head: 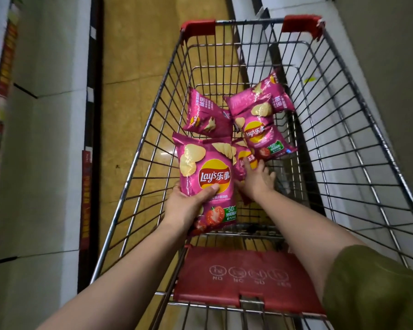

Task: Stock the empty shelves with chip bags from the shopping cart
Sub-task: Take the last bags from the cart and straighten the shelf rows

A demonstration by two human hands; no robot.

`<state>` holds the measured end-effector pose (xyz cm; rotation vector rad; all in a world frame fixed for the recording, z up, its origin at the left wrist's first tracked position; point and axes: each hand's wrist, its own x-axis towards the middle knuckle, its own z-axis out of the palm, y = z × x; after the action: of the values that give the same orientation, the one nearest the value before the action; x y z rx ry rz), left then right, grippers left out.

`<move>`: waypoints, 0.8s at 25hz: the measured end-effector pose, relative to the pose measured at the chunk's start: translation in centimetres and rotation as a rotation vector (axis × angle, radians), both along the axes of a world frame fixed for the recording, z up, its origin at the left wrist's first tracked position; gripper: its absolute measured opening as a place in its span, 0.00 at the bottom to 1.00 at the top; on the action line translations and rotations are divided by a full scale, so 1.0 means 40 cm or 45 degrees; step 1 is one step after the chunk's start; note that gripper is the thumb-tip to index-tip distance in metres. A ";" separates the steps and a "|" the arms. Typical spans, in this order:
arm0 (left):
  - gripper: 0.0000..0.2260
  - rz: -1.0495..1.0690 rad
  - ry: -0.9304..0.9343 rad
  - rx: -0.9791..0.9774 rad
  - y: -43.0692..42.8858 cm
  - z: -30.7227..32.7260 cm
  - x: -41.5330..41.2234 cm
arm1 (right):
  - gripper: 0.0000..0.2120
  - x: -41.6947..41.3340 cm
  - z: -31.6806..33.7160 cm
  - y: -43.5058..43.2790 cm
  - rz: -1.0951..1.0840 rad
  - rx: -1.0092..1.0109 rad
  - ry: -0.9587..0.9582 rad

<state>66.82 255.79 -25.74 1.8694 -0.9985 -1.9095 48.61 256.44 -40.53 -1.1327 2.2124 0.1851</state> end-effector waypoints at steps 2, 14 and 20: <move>0.24 -0.005 0.008 -0.006 0.001 0.001 -0.001 | 0.26 -0.007 0.000 0.015 -0.190 -0.221 -0.073; 0.28 0.009 -0.033 0.018 0.000 -0.020 0.006 | 0.37 0.014 -0.027 0.017 -1.078 -0.291 -1.163; 0.25 -0.017 0.064 -0.072 0.008 0.065 0.005 | 0.30 0.000 0.139 0.042 -1.031 -0.273 -1.173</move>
<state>67.02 256.11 -23.13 1.7788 -1.0402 -1.9058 48.59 258.11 -34.95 -0.2160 1.6569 -0.7724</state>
